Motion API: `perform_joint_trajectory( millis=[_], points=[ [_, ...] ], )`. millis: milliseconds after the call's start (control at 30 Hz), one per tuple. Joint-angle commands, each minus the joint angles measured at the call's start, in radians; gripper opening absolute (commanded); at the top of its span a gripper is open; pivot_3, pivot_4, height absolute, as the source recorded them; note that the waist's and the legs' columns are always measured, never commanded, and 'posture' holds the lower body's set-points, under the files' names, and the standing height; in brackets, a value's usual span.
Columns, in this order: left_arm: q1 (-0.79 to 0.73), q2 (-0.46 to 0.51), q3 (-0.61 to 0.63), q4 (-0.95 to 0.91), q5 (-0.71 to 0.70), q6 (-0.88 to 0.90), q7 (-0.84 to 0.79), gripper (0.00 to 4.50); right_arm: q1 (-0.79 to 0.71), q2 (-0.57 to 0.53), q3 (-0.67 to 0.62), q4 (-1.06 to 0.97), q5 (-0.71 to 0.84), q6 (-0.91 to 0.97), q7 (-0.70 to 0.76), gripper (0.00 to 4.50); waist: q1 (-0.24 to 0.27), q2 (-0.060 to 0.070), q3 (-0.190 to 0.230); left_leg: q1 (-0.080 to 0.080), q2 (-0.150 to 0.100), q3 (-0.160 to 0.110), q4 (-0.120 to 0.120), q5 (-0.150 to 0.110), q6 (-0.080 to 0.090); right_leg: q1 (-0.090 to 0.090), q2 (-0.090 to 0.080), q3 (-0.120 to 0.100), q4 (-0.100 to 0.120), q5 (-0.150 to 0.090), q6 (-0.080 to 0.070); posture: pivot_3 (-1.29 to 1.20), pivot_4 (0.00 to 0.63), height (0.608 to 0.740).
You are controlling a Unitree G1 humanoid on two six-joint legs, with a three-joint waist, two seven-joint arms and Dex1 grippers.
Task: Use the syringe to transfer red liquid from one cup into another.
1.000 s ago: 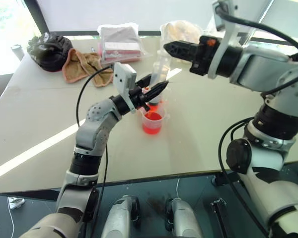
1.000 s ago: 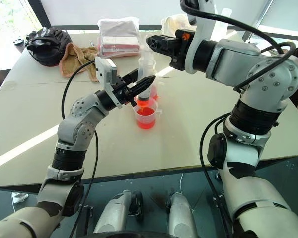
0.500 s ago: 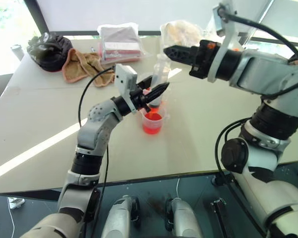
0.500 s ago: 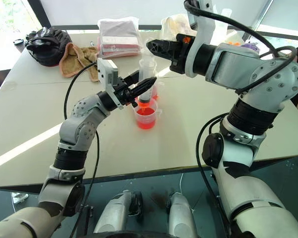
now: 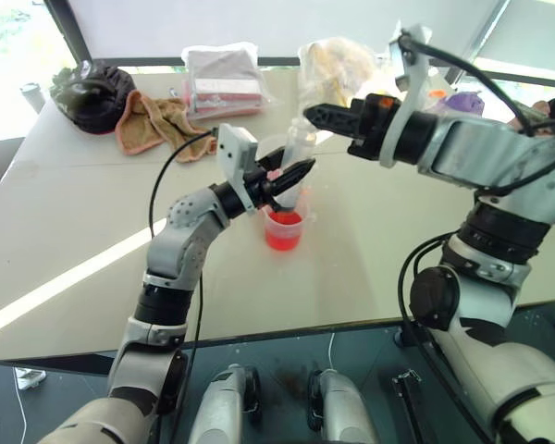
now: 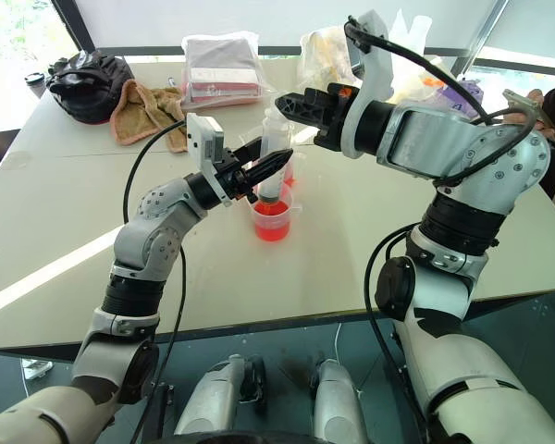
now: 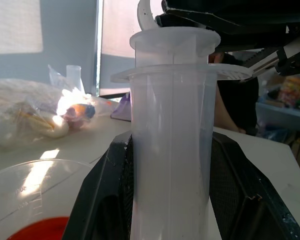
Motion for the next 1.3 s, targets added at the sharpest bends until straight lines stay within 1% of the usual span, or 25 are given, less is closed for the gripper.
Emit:
perform_joint_trajectory(
  millis=[33, 133, 267, 567, 633, 667, 767, 800, 900, 1133, 1267, 1300],
  points=[
    [-0.063, -0.025, 0.014, -0.042, -0.016, -0.026, 0.026, 1.46, 0.023, 0.046, 0.089, 0.031, 0.184, 0.047, -0.006, 0.06, 0.0, 0.0, 0.0, 0.0, 0.0, 0.0, 0.0, 0.0, 0.0, 0.0, 0.0, 0.0, 0.0, 0.0, 0.0, 0.0, 0.15, 0.74],
    [-0.068, -0.025, 0.017, -0.041, -0.018, -0.025, 0.027, 1.46, 0.043, 0.025, 0.127, 0.036, 0.265, 0.012, -0.057, 0.06, 0.0, 0.0, 0.0, 0.0, 0.0, 0.0, 0.0, 0.0, 0.0, 0.0, 0.0, 0.0, 0.0, 0.0, 0.0, 0.0, 0.15, 0.74],
    [-0.076, -0.026, 0.022, -0.037, -0.02, -0.024, 0.027, 1.46, 0.07, -0.036, 0.205, 0.032, 0.376, -0.053, -0.115, 0.06, 0.0, 0.0, 0.0, 0.0, 0.0, 0.0, 0.0, 0.0, 0.0, 0.0, 0.0, 0.0, 0.0, 0.0, 0.0, 0.0, 0.15, 0.74],
    [-0.065, -0.029, 0.017, -0.041, -0.012, -0.029, 0.022, 1.46, 0.078, -0.181, 0.341, -0.022, 0.494, -0.193, -0.119, 0.06, 0.0, 0.0, 0.0, 0.0, 0.0, 0.0, 0.0, 0.001, 0.003, 0.0, 0.0, 0.0, -0.001, 0.0, 0.0, 0.0, 0.15, 0.74],
    [-0.065, -0.03, 0.018, -0.041, -0.011, -0.028, 0.023, 1.46, 0.075, -0.203, 0.357, -0.028, 0.502, -0.212, -0.107, 0.87, 0.0, 0.0, 0.0, 0.0, 0.0, 0.0, 0.0, 0.001, 0.003, 0.0, 0.0, 0.0, -0.001, 0.0, 0.0, 0.0, 0.15, 0.74],
    [-0.065, -0.031, 0.019, -0.041, -0.011, -0.028, 0.024, 1.46, 0.074, -0.214, 0.365, -0.031, 0.502, -0.22, -0.104, 1.09, 0.0, 0.0, 0.0, 0.0, 0.0, 0.0, 0.0, 0.001, 0.003, 0.0, 0.0, 0.0, -0.001, 0.0, 0.0, 0.0, 0.15, 0.74],
    [-0.064, -0.032, 0.019, -0.042, -0.01, -0.028, 0.028, 1.46, 0.073, -0.258, 0.388, -0.033, 0.489, -0.227, -0.088, 2.7, 0.001, 0.0, 0.0, 0.0, 0.0, 0.0, 0.0, 0.001, 0.004, 0.001, 0.0, 0.0, -0.001, 0.0, 0.0, 0.0, 0.15, 0.74],
    [-0.064, -0.031, 0.018, -0.042, -0.011, -0.029, 0.029, 1.46, 0.071, -0.274, 0.394, -0.033, 0.478, -0.225, -0.074, 3.11, 0.002, 0.0, 0.0, 0.0, 0.0, 0.0, 0.0, 0.001, 0.004, 0.001, 0.0, 0.0, -0.001, 0.0, 0.0, 0.0, 0.15, 0.74],
    [-0.065, -0.029, 0.019, -0.041, -0.012, -0.03, 0.032, 1.46, 0.063, -0.316, 0.396, -0.026, 0.468, -0.23, -0.034, 3.11, 0.004, 0.0, 0.0, 0.0, 0.0, 0.0, 0.001, 0.001, 0.004, 0.001, 0.0, 0.0, -0.001, 0.0, 0.0, 0.0, 0.15, 0.74],
    [-0.067, -0.031, 0.024, -0.042, -0.014, -0.03, 0.037, 1.46, 0.051, -0.469, 0.375, -0.038, 0.408, -0.212, 0.115, 3.11, 0.003, 0.0, 0.0, 0.0, 0.0, 0.0, 0.001, 0.0, 0.005, 0.001, 0.0, 0.0, -0.002, 0.0, 0.0, 0.0, 0.15, 0.74],
    [-0.063, -0.025, 0.023, -0.039, -0.017, -0.03, 0.035, 1.46, 0.1, -0.619, 0.318, -0.06, 0.338, -0.187, 0.283, 3.11, 0.009, 0.0, 0.0, -0.001, 0.0, 0.0, 0.001, 0.0, 0.006, 0.001, 0.0, 0.0, -0.003, 0.0, 0.0, 0.0, 0.15, 0.74],
    [-0.062, -0.02, 0.024, -0.042, -0.019, -0.028, 0.033, 1.46, 0.126, -0.669, 0.284, -0.066, 0.335, -0.182, 0.327, 3.11, 0.009, 0.0, 0.0, -0.001, 0.0, 0.0, 0.001, -0.001, 0.006, 0.001, -0.001, 0.0, -0.004, 0.0, 0.0, 0.0, 0.15, 0.74]
  ],
)
